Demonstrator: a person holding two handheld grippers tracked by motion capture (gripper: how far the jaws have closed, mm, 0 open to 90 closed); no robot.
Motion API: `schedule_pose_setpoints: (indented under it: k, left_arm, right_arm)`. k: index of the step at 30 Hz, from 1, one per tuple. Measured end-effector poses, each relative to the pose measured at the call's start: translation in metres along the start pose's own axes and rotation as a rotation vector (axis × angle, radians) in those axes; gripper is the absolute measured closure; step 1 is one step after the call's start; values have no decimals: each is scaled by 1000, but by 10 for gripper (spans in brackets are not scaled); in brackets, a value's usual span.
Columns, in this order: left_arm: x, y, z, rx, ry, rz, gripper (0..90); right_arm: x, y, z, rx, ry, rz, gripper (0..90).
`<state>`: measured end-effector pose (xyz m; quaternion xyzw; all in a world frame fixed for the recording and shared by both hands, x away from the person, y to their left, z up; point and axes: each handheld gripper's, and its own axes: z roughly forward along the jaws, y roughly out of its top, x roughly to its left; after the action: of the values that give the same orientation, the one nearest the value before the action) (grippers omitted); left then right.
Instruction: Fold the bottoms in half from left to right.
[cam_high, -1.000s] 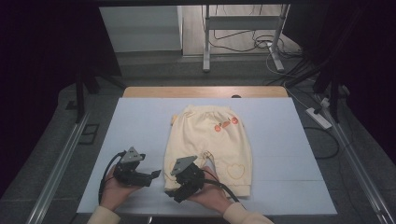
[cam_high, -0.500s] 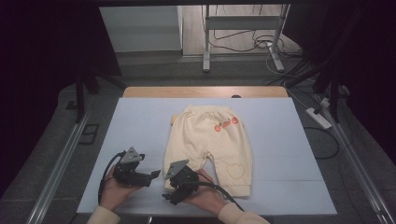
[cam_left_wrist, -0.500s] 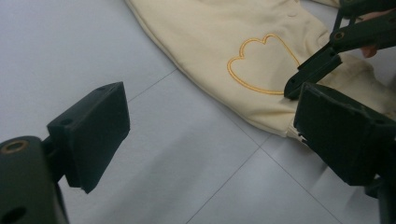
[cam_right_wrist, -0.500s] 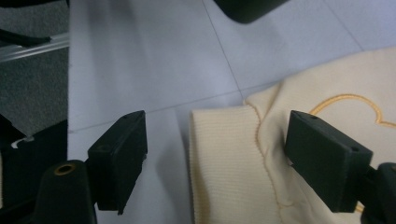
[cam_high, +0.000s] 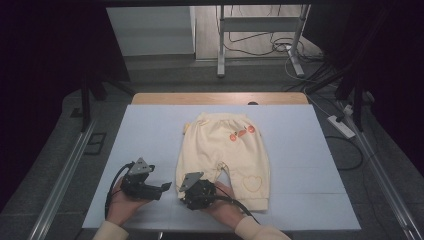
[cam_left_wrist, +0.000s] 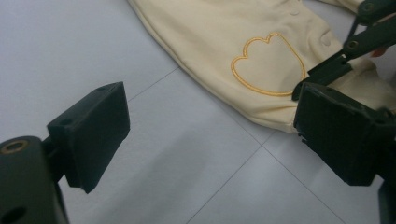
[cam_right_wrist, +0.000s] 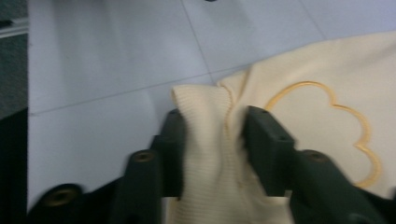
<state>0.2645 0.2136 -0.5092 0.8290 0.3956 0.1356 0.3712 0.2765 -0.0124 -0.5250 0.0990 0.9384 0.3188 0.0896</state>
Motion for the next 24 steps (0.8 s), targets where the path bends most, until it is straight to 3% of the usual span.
schedule_pose_setpoints:
  k: [7, 17, 24]
  left_arm:
    - [1, 0, 1, 4, 2, 2, 107]
    - [0, 5, 3, 14, 20, 17, 107]
    - [6, 17, 6, -12, 13, -8, 108]
  right_arm:
    - [-8, 0, -8, -16, 37, 41, 784]
    - [-7, 7, -23, -47, 54, 47, 797]
    - [-7, 5, -23, -58, 73, 41, 797]
